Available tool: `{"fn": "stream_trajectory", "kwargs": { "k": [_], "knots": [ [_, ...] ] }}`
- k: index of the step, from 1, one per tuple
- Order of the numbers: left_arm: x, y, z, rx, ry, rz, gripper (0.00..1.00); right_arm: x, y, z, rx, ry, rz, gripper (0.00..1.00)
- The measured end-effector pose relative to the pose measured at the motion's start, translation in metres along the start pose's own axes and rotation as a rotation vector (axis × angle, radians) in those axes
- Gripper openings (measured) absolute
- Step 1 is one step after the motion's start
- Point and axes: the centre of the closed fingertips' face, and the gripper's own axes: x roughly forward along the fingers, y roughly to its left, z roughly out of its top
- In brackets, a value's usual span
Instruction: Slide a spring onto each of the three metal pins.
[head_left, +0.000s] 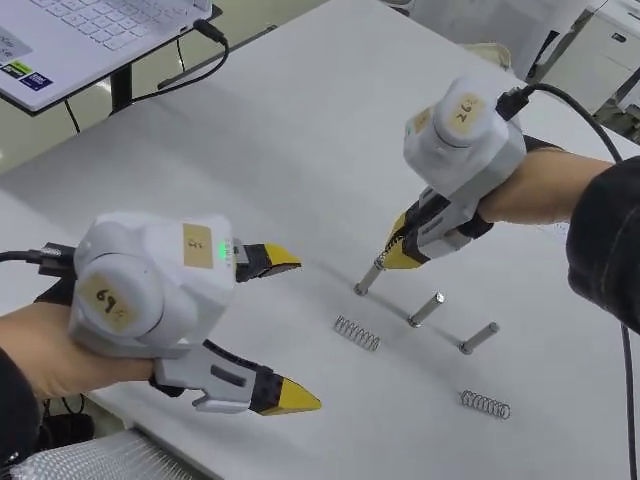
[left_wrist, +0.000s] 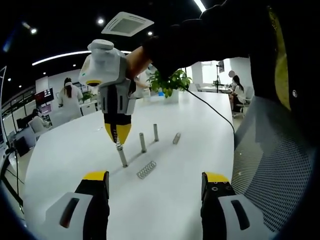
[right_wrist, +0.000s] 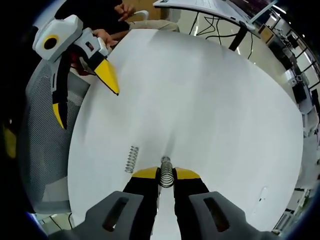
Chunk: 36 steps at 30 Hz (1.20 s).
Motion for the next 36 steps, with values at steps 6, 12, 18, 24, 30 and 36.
{"fn": "stream_trajectory", "kwargs": {
  "k": [6, 12, 18, 24, 30, 36],
  "knots": [
    [0.0, 0.001, -0.001, -0.004, 0.0, 0.002, 0.71, 0.01, 0.003, -0.002, 0.005, 0.01, 0.014, 0.08],
    [0.002, 0.001, -0.002, -0.006, 0.004, 0.0, 0.71, 0.024, 0.005, -0.003, -0.001, 0.02, 0.014, 0.08],
    [0.002, 0.001, -0.002, -0.006, 0.008, -0.005, 0.7, 0.038, 0.004, -0.008, -0.005, 0.038, 0.004, 0.08],
    [0.002, 0.002, -0.004, -0.007, 0.013, -0.004, 0.7, 0.043, 0.004, -0.009, 0.007, 0.038, 0.005, 0.09],
    [0.001, 0.003, -0.005, -0.012, 0.013, -0.002, 0.7, 0.047, 0.005, -0.011, 0.012, 0.041, 0.013, 0.09],
    [0.001, 0.002, -0.006, -0.014, 0.014, -0.004, 0.69, 0.048, 0.006, -0.012, 0.015, 0.039, 0.019, 0.1]
  ]
}}
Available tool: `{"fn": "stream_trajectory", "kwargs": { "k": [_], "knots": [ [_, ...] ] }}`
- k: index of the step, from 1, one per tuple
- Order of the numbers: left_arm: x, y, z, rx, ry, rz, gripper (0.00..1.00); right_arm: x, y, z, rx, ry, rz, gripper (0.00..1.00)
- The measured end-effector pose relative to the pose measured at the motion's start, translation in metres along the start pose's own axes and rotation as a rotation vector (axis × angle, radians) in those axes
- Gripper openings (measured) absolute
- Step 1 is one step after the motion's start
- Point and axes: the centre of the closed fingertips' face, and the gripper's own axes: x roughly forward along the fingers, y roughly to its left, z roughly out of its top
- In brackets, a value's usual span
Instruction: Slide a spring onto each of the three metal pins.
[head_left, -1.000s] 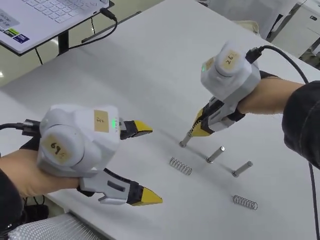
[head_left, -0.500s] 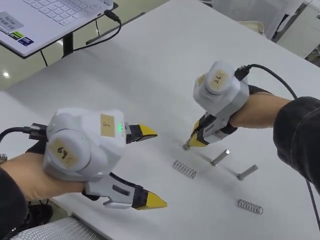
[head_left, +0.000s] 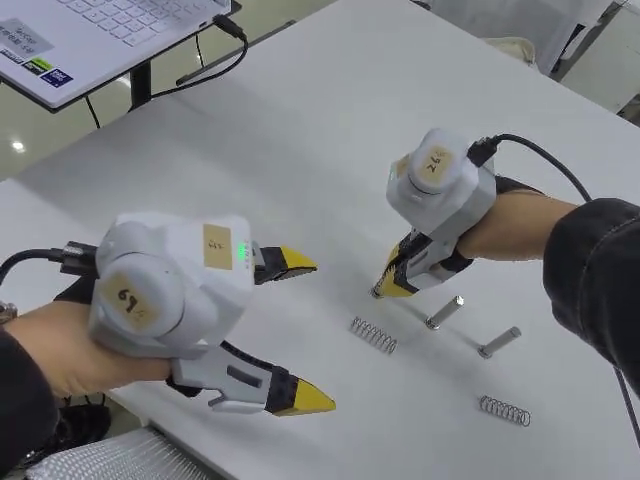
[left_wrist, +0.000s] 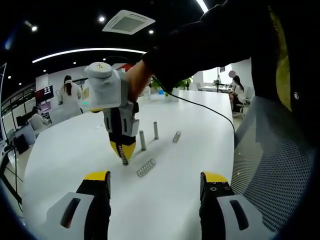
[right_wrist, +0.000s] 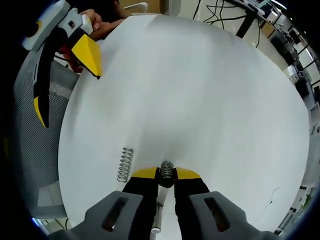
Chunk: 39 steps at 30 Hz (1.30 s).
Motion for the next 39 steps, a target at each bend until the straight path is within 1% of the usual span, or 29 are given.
{"fn": "stream_trajectory", "kwargs": {
  "k": [2, 5, 10, 17, 25, 30, 32, 35, 36, 39],
  "knots": [
    [0.0, 0.0, 0.0, -0.001, 0.0, 0.001, 0.7, 0.001, 0.0, -0.002, 0.006, -0.003, 0.002, 0.13],
    [0.0, 0.0, 0.0, -0.002, 0.001, 0.0, 0.69, 0.0, 0.0, -0.002, 0.007, -0.006, 0.0, 0.14],
    [0.0, -0.001, -0.001, -0.001, 0.007, -0.004, 0.69, -0.003, 0.0, -0.001, 0.014, -0.02, -0.002, 0.19],
    [0.0, 0.0, 0.002, 0.004, 0.013, -0.008, 0.68, -0.015, -0.002, -0.002, 0.029, -0.038, -0.017, 0.23],
    [0.003, 0.0, 0.006, 0.019, 0.029, -0.024, 0.67, -0.036, -0.001, -0.004, 0.05, -0.075, -0.053, 0.26],
    [0.005, 0.002, 0.006, 0.014, 0.038, -0.032, 0.67, -0.052, -0.001, -0.006, 0.063, -0.1, -0.081, 0.26],
    [0.005, 0.002, 0.006, 0.011, 0.041, -0.035, 0.67, -0.06, -0.001, -0.005, 0.066, -0.113, -0.094, 0.27],
    [0.006, 0.004, 0.005, -0.001, 0.046, -0.041, 0.66, -0.075, 0.002, -0.004, 0.076, -0.148, -0.114, 0.27],
    [0.007, 0.004, 0.005, -0.001, 0.05, -0.042, 0.66, -0.077, 0.002, -0.003, 0.077, -0.155, -0.118, 0.27],
    [0.01, 0.004, 0.005, 0.0, 0.061, -0.052, 0.66, -0.09, 0.009, -0.006, 0.085, -0.183, -0.136, 0.27]
  ]
}}
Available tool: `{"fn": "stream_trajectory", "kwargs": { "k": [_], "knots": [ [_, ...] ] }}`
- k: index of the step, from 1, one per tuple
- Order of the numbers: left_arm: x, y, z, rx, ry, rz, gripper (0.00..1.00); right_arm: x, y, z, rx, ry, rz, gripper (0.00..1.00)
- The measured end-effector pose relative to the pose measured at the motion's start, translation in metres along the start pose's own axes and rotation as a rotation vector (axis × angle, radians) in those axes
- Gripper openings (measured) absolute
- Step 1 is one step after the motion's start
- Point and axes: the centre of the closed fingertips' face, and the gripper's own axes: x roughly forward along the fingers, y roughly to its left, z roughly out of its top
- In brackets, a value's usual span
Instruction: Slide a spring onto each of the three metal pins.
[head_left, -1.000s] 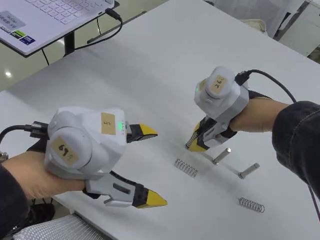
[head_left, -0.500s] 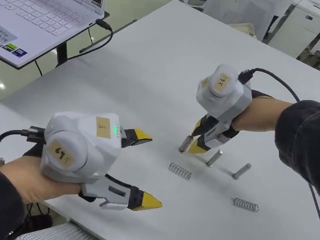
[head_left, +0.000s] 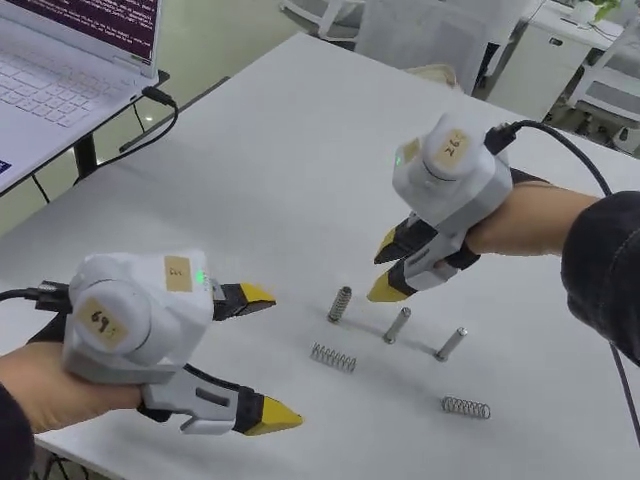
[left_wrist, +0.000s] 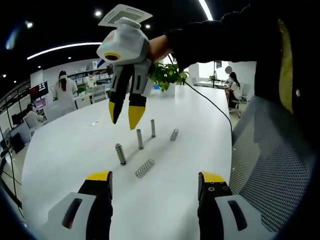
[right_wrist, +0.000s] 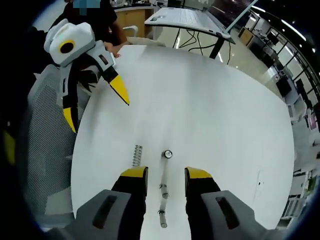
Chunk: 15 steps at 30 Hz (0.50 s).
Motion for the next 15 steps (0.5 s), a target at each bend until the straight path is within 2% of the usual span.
{"fn": "stream_trajectory", "kwargs": {
  "k": [4, 9, 15],
  "knots": [
    [0.004, 0.0, 0.001, 0.004, 0.014, -0.015, 0.65, -0.011, 0.006, -0.003, 0.006, -0.022, -0.016, 0.27],
    [0.01, -0.002, 0.001, 0.015, 0.03, -0.037, 0.65, -0.023, 0.017, -0.015, 0.04, -0.045, -0.031, 0.27],
    [0.012, -0.01, 0.0, 0.02, 0.037, -0.059, 0.64, -0.022, 0.036, -0.026, 0.065, -0.049, -0.027, 0.27]
  ]
}}
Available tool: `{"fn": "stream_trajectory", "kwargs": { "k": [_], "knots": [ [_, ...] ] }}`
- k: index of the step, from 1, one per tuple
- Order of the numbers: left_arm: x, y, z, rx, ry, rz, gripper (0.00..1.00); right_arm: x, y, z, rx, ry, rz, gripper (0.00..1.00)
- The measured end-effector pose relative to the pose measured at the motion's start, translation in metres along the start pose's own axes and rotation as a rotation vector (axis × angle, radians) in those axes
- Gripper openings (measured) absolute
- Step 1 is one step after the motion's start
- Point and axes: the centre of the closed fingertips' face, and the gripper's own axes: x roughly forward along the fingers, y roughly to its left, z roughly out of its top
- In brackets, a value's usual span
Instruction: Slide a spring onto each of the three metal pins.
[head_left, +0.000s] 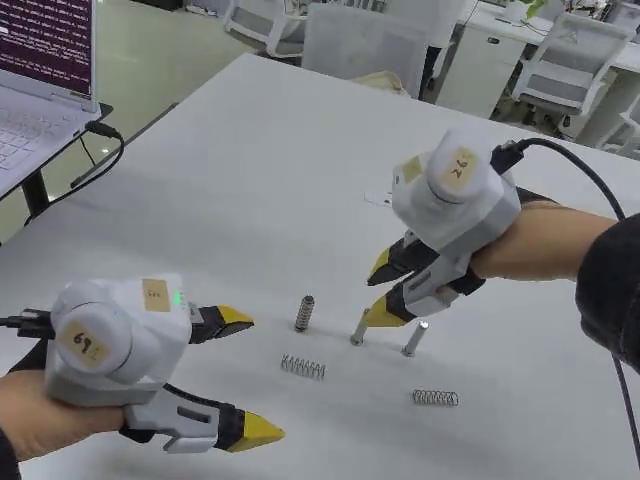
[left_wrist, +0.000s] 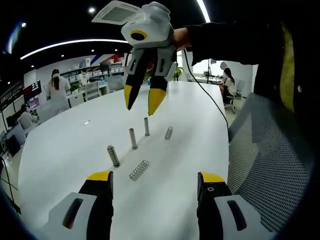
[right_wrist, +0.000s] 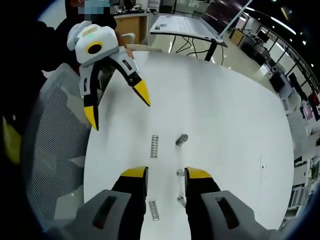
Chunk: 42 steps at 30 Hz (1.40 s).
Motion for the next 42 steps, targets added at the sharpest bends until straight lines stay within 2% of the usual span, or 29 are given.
{"fn": "stream_trajectory", "kwargs": {
  "k": [5, 12, 23, 30, 35, 42],
  "knots": [
    [0.0, -0.003, -0.002, 0.004, 0.005, -0.006, 0.64, 0.012, 0.014, -0.005, 0.009, 0.004, 0.016, 0.27],
    [-0.001, -0.005, -0.001, -0.001, -0.005, -0.001, 0.64, 0.032, 0.021, -0.004, 0.023, 0.007, 0.052, 0.26],
    [-0.006, -0.006, -0.003, -0.013, -0.009, 0.007, 0.63, 0.069, 0.026, -0.007, 0.064, 0.015, 0.089, 0.23],
    [-0.006, -0.007, -0.01, -0.029, -0.004, 0.007, 0.62, 0.087, 0.026, -0.007, 0.068, 0.032, 0.104, 0.21],
    [-0.007, -0.004, -0.013, -0.037, 0.0, 0.015, 0.62, 0.099, 0.026, -0.008, 0.057, 0.049, 0.112, 0.2],
    [-0.008, -0.001, -0.014, -0.038, 0.012, 0.023, 0.61, 0.104, 0.025, -0.015, 0.057, 0.062, 0.123, 0.19]
  ]
}}
